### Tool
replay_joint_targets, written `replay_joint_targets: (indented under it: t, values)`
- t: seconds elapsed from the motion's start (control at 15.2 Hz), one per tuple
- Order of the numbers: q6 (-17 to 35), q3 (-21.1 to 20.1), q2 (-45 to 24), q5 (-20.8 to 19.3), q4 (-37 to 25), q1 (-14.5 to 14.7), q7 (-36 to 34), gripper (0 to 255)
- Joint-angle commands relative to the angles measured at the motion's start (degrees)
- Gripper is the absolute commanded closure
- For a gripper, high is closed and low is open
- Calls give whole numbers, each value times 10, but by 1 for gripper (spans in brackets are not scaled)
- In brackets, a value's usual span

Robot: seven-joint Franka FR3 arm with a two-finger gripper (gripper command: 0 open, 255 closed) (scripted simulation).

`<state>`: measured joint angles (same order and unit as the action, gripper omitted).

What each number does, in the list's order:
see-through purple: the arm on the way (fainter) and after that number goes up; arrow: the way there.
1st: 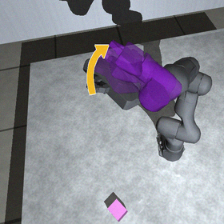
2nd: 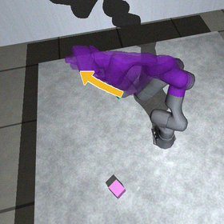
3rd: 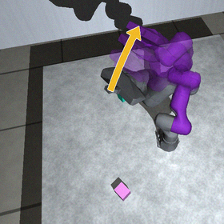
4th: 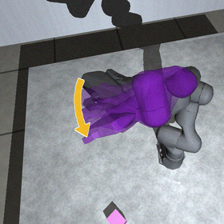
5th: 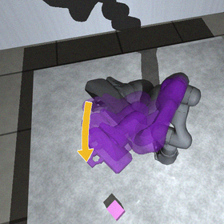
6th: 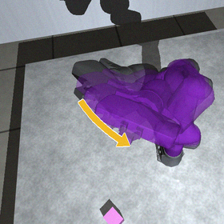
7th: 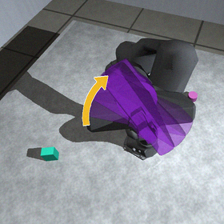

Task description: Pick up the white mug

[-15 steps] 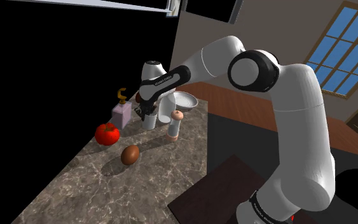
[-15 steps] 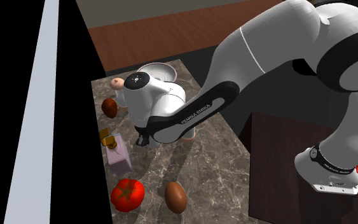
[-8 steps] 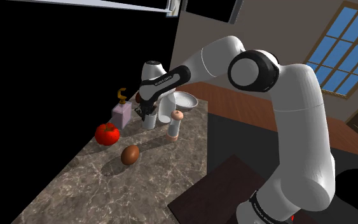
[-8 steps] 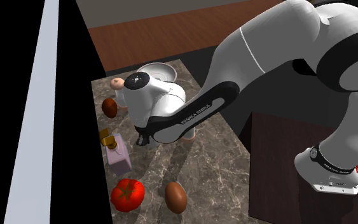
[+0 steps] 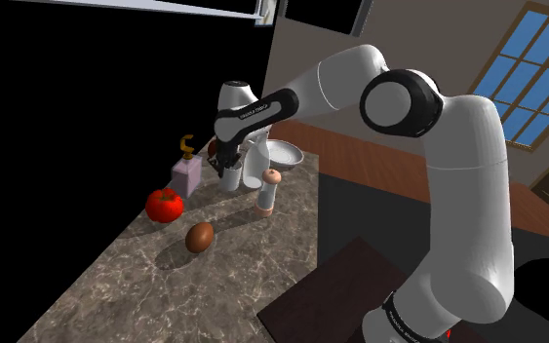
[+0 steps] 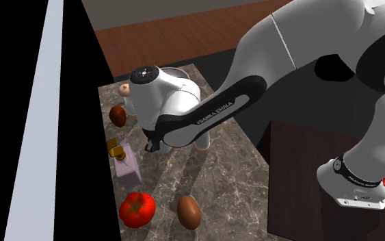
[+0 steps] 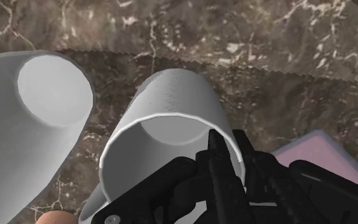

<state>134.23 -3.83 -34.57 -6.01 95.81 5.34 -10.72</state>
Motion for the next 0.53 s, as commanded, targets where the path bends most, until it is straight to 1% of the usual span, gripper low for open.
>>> replay_joint_targets:
  t: [0.0, 0.46]
  values:
    - [-12, -1, 7, 1, -5, -1, 2, 255]
    - [-47, -3, 33, 5, -14, -2, 5, 255]
